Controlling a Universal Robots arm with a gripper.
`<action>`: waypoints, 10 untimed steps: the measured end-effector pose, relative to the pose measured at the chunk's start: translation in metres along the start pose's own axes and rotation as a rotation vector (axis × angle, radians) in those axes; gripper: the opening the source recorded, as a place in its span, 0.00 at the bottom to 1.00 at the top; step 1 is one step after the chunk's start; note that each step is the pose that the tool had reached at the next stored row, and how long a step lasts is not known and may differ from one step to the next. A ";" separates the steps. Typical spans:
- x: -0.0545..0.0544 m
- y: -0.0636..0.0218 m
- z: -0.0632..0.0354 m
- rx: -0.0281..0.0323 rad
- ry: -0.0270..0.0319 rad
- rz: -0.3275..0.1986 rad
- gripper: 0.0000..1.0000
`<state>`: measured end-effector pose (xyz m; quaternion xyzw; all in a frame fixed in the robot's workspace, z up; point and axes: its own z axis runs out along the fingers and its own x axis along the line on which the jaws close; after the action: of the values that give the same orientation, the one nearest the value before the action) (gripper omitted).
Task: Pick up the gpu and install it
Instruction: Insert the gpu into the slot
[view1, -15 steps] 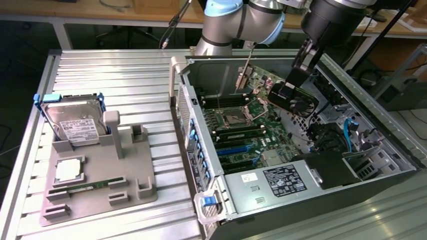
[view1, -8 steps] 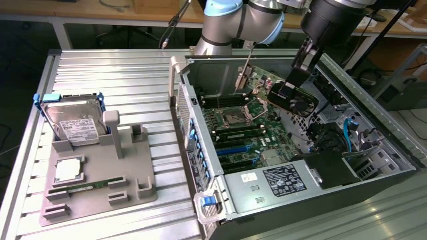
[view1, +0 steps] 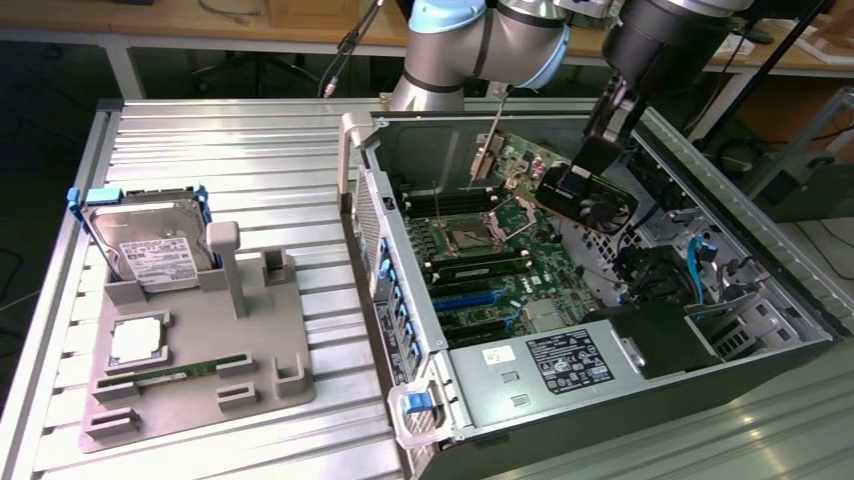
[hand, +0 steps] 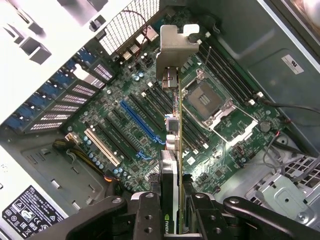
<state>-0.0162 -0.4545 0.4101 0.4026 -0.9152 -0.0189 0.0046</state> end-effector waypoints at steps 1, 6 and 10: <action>0.000 0.0000 0.0000 0.0000 0.0001 -0.002 0.27; 0.000 0.0000 0.0000 -0.0001 0.0008 -0.021 0.27; 0.000 0.0000 0.0000 -0.0002 0.0014 -0.036 0.27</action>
<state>-0.0162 -0.4545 0.4101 0.4189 -0.9078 -0.0188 0.0049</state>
